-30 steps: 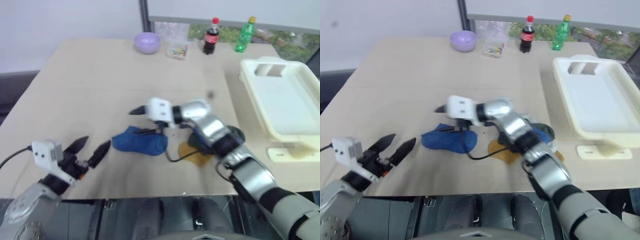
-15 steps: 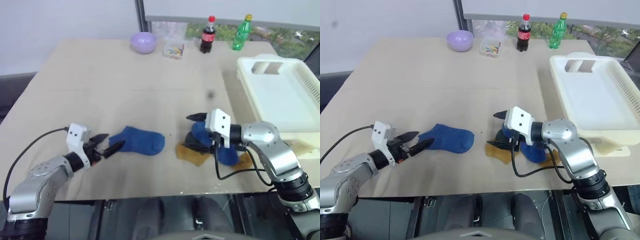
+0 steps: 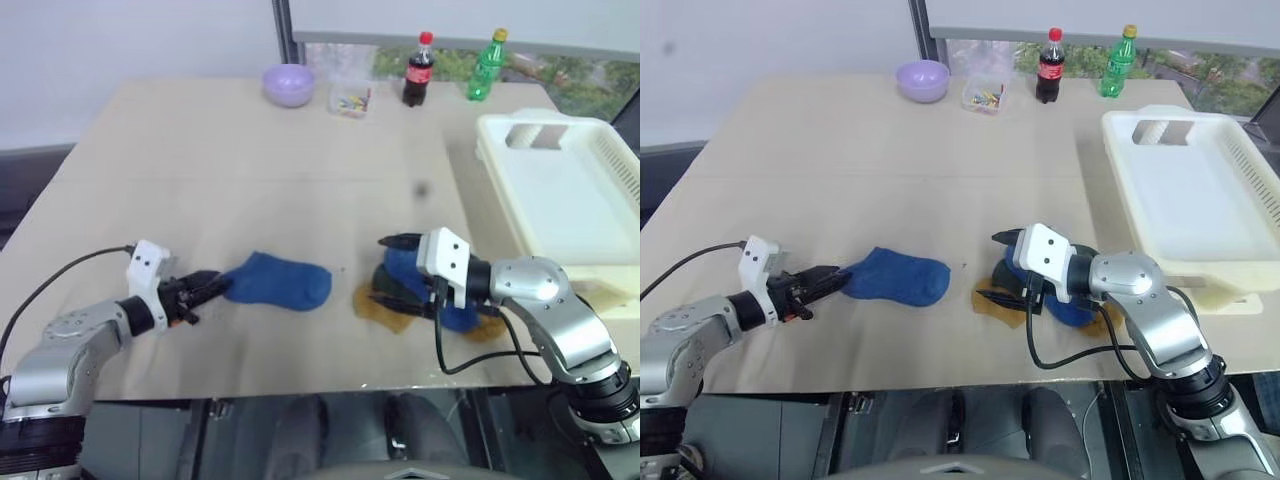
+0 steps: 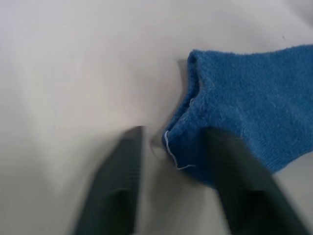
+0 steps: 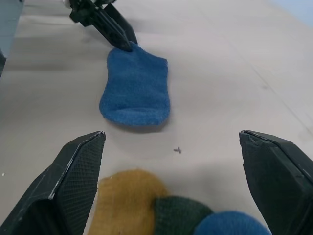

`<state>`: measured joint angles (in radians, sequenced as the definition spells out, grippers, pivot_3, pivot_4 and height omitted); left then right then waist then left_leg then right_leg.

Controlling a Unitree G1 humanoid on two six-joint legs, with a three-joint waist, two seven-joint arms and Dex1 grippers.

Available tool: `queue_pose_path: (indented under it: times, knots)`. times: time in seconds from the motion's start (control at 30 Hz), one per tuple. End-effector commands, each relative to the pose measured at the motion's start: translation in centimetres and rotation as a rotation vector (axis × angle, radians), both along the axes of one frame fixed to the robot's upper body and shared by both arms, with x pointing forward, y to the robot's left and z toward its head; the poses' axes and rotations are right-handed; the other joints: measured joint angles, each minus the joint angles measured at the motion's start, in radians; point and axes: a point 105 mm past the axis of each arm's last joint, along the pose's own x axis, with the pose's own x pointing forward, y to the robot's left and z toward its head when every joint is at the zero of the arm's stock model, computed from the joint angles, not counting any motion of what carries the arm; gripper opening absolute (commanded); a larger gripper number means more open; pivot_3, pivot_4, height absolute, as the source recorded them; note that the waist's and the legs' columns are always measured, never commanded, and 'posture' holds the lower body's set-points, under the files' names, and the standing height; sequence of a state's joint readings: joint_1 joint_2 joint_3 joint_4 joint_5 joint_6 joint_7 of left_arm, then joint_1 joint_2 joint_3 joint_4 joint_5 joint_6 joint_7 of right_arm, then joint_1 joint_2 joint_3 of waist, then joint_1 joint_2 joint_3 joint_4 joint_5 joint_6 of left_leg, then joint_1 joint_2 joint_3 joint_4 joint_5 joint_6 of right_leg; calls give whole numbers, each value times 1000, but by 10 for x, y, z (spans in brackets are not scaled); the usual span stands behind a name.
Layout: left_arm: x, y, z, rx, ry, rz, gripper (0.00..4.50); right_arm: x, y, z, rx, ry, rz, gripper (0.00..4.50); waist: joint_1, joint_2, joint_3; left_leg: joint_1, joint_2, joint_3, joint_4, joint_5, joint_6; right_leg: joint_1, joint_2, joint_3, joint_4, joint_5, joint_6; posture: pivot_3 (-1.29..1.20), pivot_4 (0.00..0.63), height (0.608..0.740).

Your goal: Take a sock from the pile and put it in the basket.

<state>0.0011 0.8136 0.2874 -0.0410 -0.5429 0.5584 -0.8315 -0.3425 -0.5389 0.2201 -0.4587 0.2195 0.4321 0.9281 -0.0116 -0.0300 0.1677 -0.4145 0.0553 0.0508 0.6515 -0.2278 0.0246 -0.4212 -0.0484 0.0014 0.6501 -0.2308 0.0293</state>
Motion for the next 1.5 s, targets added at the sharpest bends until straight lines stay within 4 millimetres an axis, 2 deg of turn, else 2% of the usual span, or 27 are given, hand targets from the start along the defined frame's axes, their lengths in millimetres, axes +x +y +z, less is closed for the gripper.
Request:
queue_pose_path:
  times: [0.03,0.07,0.17,0.27,0.37,0.47,0.53,0.6,0.7,0.83,0.87,0.93,0.97,1.03,1.07,1.2,1.3,1.5]
  knots:
    - [0,-5,3,-84,-24,-9,44,2,4,12,22,-66,20,4500,1,0,0,0,0,0,0,0,0,0,0,0,0,0,0,0,150,740]
    - [0,-5,6,-110,-37,1,44,2,4,12,23,-67,22,4500,1,0,0,0,0,0,0,0,0,0,-1,0,-1,0,0,0,150,740]
    - [-1,0,36,-314,-114,53,44,6,8,12,33,-74,32,4500,0,-1,0,-1,0,-1,0,0,0,0,-1,0,-1,0,0,0,150,740]
    - [-10,14,55,-369,-155,89,44,9,13,12,57,-72,44,4500,-1,-3,1,-1,0,-2,1,0,0,0,1,-1,0,2,4,0,150,740]
    - [-26,40,77,-348,-201,130,44,12,19,12,77,-75,58,4500,-9,-3,1,0,0,-2,0,0,0,0,1,0,0,2,4,0,150,740]
    - [-39,67,110,-293,-257,160,44,13,22,13,95,-76,79,4500,-6,-4,1,-1,1,-2,0,0,0,-1,2,-1,1,2,3,0,150,740]
    - [-47,70,134,-256,-255,118,44,12,23,14,101,-82,97,4500,1,-3,2,-1,1,-2,1,0,0,-1,0,-2,1,0,0,0,150,740]
    - [-52,59,148,-227,-210,33,44,13,23,15,102,-87,109,4500,4,-3,2,-1,1,-2,1,0,0,-1,-1,-4,0,0,0,0,150,740]
    - [-45,24,134,-158,-56,-95,44,15,23,15,104,-96,108,4500,4,-1,4,-1,0,-3,1,0,-1,1,-4,-4,-3,0,0,0,150,740]
    - [-14,-43,84,-171,53,-210,44,17,24,14,113,-98,81,4500,8,4,6,-1,-2,-3,0,0,-1,2,-4,-3,-4,0,0,0,150,740]
    - [-9,-58,64,-195,98,-225,321,17,25,12,118,-91,74,4500,7,4,6,-2,-2,-2,0,0,0,2,-4,-3,-3,0,1,0,150,740]
    - [-1,-77,44,-217,115,-225,882,15,28,9,119,-85,68,4500,0,2,5,-2,-4,-1,0,0,0,2,-1,-2,-2,3,5,0,150,740]
    - [5,-76,43,-210,86,-192,1241,15,30,7,121,-72,62,4500,-4,1,6,-2,-3,0,0,0,0,1,0,-1,-2,3,5,0,150,740]
    - [12,-60,55,-223,19,-111,2201,17,36,5,125,-53,48,4500,-9,-2,7,-2,-1,-1,0,0,-1,0,2,-1,-1,3,4,0,150,740]
    - [12,-50,62,-224,-3,-93,2346,17,40,4,127,-44,47,4500,-10,-2,7,-2,0,-1,0,0,-1,-1,4,-1,0,3,4,0,150,740]
    - [-3,-11,74,-118,-34,-55,2346,34,61,-7,99,17,-21,4500,-25,-1,8,-2,2,-1,0,1,-2,-7,7,0,11,-1,-2,0,150,740]
    - [-16,8,70,-22,-33,-1,2346,39,82,-8,125,85,0,4500,-24,0,7,-1,1,-1,0,3,-4,-7,6,0,12,-1,-2,0,150,740]
    - [-45,6,38,39,6,51,2346,45,111,-31,48,187,70,4500,-23,-2,6,-3,1,-2,-1,3,-4,-8,1,1,12,-3,-5,0,150,740]
